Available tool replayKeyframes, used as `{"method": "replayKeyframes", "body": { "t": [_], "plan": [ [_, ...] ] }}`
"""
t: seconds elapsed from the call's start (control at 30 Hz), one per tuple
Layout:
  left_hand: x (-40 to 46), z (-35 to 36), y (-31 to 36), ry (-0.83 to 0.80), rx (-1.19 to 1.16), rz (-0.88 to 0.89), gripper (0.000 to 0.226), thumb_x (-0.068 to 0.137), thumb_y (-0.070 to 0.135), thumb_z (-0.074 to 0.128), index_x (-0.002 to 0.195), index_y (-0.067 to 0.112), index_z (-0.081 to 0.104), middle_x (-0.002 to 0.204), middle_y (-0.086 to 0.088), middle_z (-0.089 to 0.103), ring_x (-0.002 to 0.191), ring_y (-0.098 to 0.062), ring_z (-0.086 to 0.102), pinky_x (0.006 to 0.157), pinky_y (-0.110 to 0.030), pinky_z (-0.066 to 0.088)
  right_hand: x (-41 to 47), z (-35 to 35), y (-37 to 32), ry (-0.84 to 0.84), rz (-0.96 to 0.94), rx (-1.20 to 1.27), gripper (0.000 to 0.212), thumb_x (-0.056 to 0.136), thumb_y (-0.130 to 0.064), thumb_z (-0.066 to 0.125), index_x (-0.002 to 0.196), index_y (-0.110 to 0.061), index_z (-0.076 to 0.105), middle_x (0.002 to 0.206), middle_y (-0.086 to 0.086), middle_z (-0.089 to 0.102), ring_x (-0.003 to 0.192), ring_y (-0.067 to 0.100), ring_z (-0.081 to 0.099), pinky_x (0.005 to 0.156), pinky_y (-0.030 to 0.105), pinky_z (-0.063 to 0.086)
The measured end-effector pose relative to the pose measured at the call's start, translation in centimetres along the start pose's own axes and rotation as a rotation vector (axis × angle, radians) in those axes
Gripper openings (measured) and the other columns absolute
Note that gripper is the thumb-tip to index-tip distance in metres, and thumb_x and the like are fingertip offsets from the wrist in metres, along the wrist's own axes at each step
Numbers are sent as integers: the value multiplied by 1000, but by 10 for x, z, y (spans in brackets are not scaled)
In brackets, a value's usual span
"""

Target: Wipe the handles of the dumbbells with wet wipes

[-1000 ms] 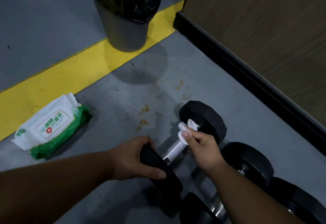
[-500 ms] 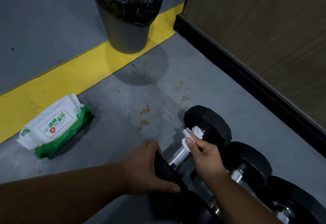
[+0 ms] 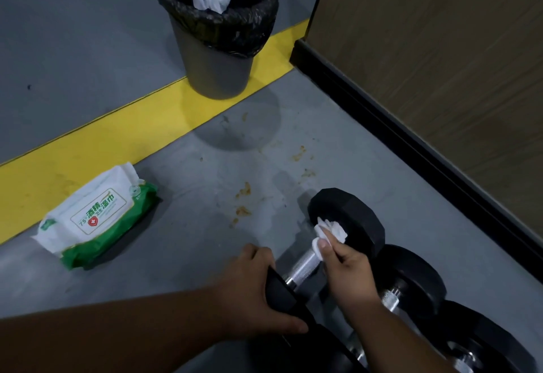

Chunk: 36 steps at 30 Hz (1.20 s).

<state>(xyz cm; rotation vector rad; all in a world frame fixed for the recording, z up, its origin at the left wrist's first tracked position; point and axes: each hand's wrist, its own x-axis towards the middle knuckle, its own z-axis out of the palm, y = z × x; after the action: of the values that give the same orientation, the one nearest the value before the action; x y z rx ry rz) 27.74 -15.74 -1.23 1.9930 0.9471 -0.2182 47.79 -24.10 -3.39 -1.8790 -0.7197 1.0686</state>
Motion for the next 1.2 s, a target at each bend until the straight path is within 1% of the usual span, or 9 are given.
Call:
{"method": "replayKeyframes", "body": {
  "t": [0.13,0.23,0.47,0.7,0.87,0.93,1.0,1.1,1.2],
  "plan": [
    [2,-8,3,31,103,155,117,58,93,56,149,25,27,148,6,25,139,-12,25,117,-26,24,-4,6,3,6,1,-249,22,97,-37,64,101,-58,68,113,-26,70,113,-12,60,102,16,44],
    [12,-27,6,190,70,352,93,86,67,54,158,17,21,158,1,22,146,-15,19,123,-30,17,-11,8,-11,111,-148,-343,20,95,-40,63,105,-58,67,114,-14,73,110,-7,63,98,14,46],
    [4,-131,31,521,27,673,53,91,17,65,141,7,51,139,-5,52,127,-19,51,111,-30,39,-22,53,-133,362,-849,-246,21,88,-18,70,108,-19,77,118,-10,66,109,-4,64,90,9,47],
    [-44,-240,78,800,-17,872,23,99,9,59,121,11,66,119,-4,64,108,-22,60,91,-38,49,-31,73,-293,337,-1195,-75,20,91,-22,63,109,-19,73,121,-4,63,116,-8,60,91,12,48],
    [-78,-319,95,1102,92,874,20,92,6,64,111,3,69,111,-4,66,104,-20,62,91,-34,49,-31,81,-395,351,-1432,69,16,93,-11,64,108,-11,71,104,10,67,95,-1,65,84,13,47],
    [-82,-343,88,1203,110,836,23,87,1,71,110,4,70,110,-1,67,103,-18,63,90,-32,49,0,90,-428,410,-1329,49,17,94,-18,67,110,-21,74,99,5,70,88,-4,64,83,14,48],
    [-81,-360,75,1204,100,755,26,88,7,71,113,9,69,110,3,65,103,-16,62,88,-33,50,44,102,-452,283,-958,-168,32,95,-44,63,127,-42,66,101,-5,72,86,3,67,85,29,56],
    [-81,-373,53,1162,104,610,29,88,21,68,117,16,67,110,10,61,102,-7,60,88,-27,49,90,108,-456,75,-472,-555,60,97,-65,40,149,-63,10,106,1,71,70,28,70,57,36,59],
    [-85,-377,35,1140,139,558,28,88,26,67,115,19,67,108,16,59,99,3,58,87,-15,45,87,94,-449,104,-554,-551,59,101,-59,37,149,-62,2,83,5,71,57,29,67,56,42,59]
  ]
}}
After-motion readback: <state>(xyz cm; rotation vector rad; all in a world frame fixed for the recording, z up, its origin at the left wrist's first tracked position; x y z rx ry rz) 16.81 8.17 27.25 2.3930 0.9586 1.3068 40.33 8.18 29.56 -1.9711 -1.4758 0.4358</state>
